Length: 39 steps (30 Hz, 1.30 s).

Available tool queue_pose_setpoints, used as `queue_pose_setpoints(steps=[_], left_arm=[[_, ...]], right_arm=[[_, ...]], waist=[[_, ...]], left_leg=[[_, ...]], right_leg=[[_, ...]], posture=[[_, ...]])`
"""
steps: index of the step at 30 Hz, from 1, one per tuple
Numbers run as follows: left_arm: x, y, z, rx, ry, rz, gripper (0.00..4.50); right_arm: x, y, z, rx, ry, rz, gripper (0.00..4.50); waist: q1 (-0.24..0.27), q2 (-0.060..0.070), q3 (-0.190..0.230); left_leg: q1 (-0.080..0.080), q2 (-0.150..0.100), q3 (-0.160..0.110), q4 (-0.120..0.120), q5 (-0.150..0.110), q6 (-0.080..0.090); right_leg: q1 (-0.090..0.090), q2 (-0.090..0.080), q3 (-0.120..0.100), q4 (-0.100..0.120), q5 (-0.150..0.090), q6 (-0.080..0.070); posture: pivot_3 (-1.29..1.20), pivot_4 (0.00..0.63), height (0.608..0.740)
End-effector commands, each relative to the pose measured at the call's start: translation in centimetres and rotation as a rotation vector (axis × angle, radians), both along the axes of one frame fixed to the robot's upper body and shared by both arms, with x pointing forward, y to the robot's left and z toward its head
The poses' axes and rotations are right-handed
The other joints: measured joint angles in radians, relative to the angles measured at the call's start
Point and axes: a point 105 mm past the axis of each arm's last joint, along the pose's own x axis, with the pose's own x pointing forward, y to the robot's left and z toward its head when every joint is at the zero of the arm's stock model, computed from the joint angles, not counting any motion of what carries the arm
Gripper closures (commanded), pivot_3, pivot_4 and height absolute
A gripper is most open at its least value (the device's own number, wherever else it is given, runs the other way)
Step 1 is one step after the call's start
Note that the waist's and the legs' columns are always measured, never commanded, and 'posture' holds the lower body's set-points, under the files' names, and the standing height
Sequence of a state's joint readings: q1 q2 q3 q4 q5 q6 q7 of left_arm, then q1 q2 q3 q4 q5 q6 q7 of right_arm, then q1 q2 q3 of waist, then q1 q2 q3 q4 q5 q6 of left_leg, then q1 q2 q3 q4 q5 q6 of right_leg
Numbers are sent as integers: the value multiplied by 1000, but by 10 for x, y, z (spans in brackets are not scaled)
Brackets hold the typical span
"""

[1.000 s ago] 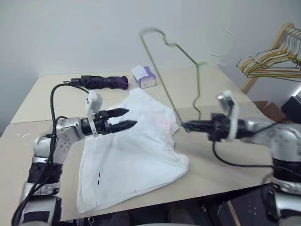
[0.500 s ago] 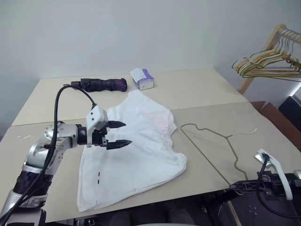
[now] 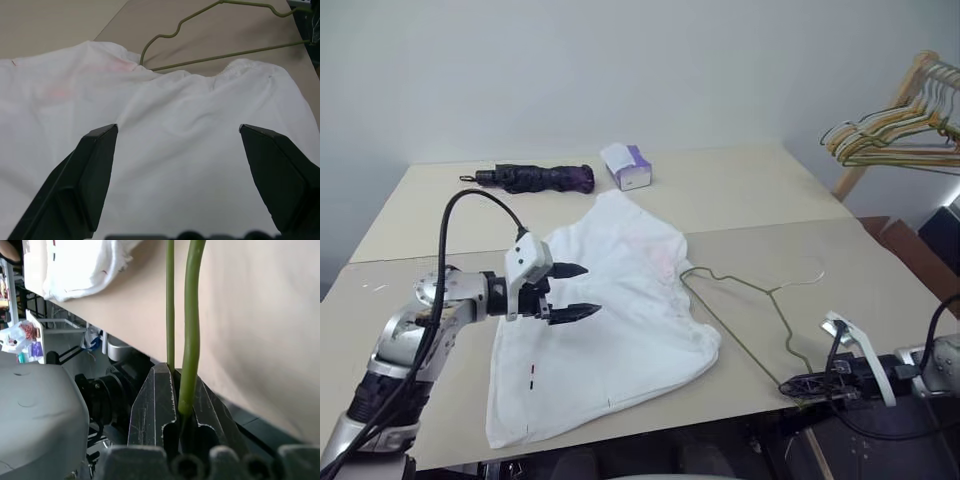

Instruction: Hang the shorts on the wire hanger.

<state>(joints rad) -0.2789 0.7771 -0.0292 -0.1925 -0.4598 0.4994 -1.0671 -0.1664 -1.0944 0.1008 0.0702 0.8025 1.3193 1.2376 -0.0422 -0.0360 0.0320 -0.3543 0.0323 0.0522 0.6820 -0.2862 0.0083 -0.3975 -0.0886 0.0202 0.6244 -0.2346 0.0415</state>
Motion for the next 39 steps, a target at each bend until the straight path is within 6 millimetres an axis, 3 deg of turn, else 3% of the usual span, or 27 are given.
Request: queue_pose_setpoints(steps=[1,5,11,20,27,32,34,39], left_arm=[[0,1,12,12,-69,1,293],[-1,1,9,20,-74,-1,293],[0,-4,9,9,-83,-12,293],[1,-4,9,22,-98,-4,293],[-3,-4,7,41,-108,-1,293],[0,-3,9,48,-126,10,293],[2,-2,10,46,-129,17,293],[3,-2,9,58,-135,24,293]], right_arm=[[4,-9,11,7,-23,-23,4500],[-9,-19,11,-9,14,-29,4500],[-12,-13,6,2,32,-13,4500],[22,-4,-10,55,51,-71,4500],[13,10,23,234,-39,53,4500],[-4,19,29,265,-60,199,4500],[-3,20,23,230,-49,213,4500],[20,9,-4,65,-31,132,4500]], waist=[[4,0,0],[17,0,0],[18,0,0],[3,0,0],[24,0,0],[27,0,0],[27,0,0],[28,0,0]], left_leg=[[0,0,0,0,0,0],[-2,0,0,0,0,0],[0,0,1,0,0,0],[0,0,1,0,0,0],[-3,0,1,0,0,0],[-2,1,0,0,0,0],[-2,1,1,0,0,0],[-2,1,2,1,0,0]], right_leg=[[-1,0,0,0,0,0],[-1,0,-1,0,0,-1],[-1,0,0,1,0,0],[-1,0,1,1,1,-1],[-3,0,0,1,1,-1],[-3,1,0,2,1,-1],[-3,1,0,2,0,0],[-3,1,1,2,1,-2]], posture=[[-25,0,740],[-32,0,740],[-38,0,740],[-10,0,740],[4,0,740],[9,0,740],[9,0,740],[17,0,740]])
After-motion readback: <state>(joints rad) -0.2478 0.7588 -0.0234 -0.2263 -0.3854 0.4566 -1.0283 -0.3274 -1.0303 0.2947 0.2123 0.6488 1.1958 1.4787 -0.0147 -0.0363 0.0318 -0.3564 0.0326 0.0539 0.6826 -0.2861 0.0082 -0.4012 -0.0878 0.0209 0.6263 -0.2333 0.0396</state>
